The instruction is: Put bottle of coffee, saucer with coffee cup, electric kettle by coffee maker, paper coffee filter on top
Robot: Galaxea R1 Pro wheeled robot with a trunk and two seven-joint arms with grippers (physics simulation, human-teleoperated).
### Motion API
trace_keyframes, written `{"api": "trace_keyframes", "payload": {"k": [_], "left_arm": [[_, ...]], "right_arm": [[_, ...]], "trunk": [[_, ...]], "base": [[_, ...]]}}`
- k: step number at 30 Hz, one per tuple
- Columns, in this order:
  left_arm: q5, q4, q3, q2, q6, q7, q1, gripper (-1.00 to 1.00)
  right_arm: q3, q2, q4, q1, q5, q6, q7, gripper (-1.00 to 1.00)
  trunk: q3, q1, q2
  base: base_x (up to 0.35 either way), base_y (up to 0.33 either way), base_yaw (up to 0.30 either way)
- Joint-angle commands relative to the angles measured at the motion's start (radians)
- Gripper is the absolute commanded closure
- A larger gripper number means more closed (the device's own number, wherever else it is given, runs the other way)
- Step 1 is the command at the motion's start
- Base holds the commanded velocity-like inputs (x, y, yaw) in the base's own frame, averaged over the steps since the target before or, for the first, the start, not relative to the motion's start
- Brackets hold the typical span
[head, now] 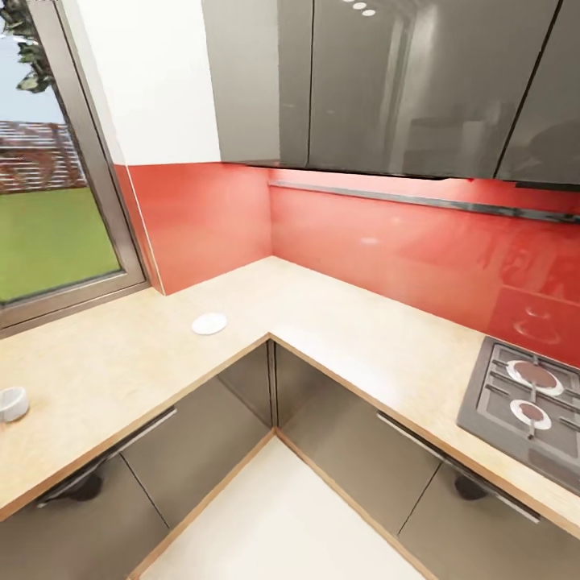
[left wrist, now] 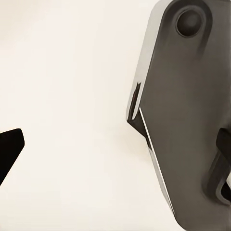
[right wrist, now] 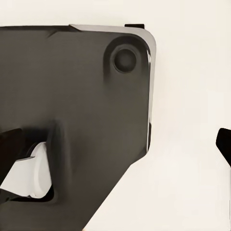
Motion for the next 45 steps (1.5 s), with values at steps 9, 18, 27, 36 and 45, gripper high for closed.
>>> {"api": "trace_keyframes", "payload": {"k": [9, 18, 27, 36, 45], "left_arm": [[0.01, -0.001, 0.0, -0.001, -0.001, -0.004, 0.0, -1.0], [0.01, -0.006, 0.007, 0.001, -0.002, -0.003, 0.0, -1.0], [0.01, -0.005, 0.01, 0.001, -0.002, -0.003, 0.0, -1.0], [0.009, -0.014, 0.01, 0.001, -0.001, -0.003, 0.0, -1.0], [0.009, -0.014, 0.011, -0.002, -0.002, -0.003, 0.0, -1.0]], "right_arm": [[-0.006, 0.0, 0.001, -0.001, 0.004, -0.003, 0.004, -1.0], [-0.006, 0.0, 0.001, -0.001, 0.005, -0.003, 0.004, -1.0], [-0.004, 0.0, 0.001, -0.001, 0.005, -0.003, 0.004, -1.0], [-0.003, 0.001, 0.001, -0.001, 0.005, -0.003, 0.004, -1.0], [-0.003, 0.002, 0.001, -0.001, 0.007, -0.003, 0.003, -1.0]], "trunk": [[-0.007, 0.001, -0.002], [-0.011, 0.001, -0.002], [-0.005, 0.001, -0.002], [0.004, 0.001, -0.002], [0.011, 0.001, -0.002]], "base": [[0.0, 0.0, 0.264], [0.0, 0.0, 0.267], [0.0, 0.0, 0.262], [0.15, -0.089, 0.241], [0.171, -0.21, 0.211]]}}
